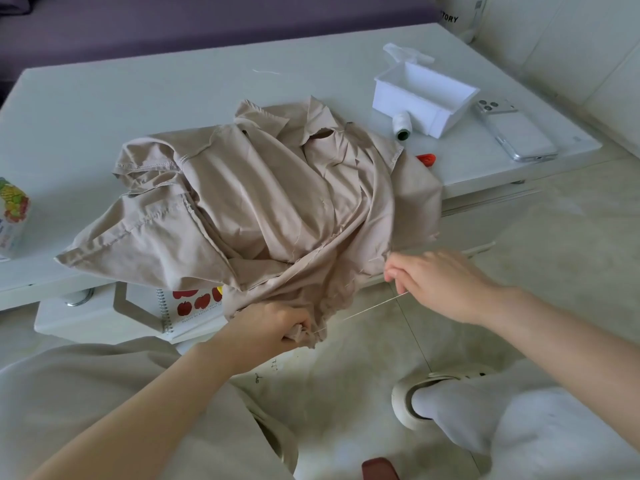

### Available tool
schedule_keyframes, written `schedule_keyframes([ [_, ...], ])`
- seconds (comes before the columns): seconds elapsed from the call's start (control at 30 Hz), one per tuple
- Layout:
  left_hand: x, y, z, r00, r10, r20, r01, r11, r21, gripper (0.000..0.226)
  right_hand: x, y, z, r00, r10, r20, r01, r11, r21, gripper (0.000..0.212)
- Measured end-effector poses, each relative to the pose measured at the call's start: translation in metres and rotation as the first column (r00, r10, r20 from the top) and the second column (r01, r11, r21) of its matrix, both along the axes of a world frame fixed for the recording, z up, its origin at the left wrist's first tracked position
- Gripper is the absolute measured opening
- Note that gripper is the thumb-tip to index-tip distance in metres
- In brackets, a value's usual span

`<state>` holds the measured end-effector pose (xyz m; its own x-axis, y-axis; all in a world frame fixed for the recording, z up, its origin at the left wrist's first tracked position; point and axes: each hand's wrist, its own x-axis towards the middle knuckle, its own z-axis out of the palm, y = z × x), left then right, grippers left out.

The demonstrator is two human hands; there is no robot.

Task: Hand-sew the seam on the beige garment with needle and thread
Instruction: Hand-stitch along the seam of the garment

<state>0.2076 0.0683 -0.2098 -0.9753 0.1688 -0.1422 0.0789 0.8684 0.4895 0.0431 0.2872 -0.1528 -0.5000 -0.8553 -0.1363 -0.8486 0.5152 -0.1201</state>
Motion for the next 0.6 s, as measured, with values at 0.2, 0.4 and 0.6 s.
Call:
schedule_keyframes([
  [0.2,0.002,-0.001,0.000,1.000,0.001,-0.008,-0.001,1.000,0.016,0.036,-0.008,0.006,-0.005,0.991,-0.031,-0.133,0.044,0.994,0.099,0.027],
  [0.4,0.001,0.001,0.000,0.989,0.143,0.026,-0.145,0.985,0.097,0.018,-0.022,0.006,-0.008,0.973,-0.225,-0.055,0.221,0.973,-0.064,0.018],
  [0.6,-0.005,0.011,0.021,0.931,0.338,0.135,-0.364,0.877,0.314,0.011,0.015,-0.021,-0.004,0.928,-0.123,0.352,0.250,0.906,-0.343,0.021],
])
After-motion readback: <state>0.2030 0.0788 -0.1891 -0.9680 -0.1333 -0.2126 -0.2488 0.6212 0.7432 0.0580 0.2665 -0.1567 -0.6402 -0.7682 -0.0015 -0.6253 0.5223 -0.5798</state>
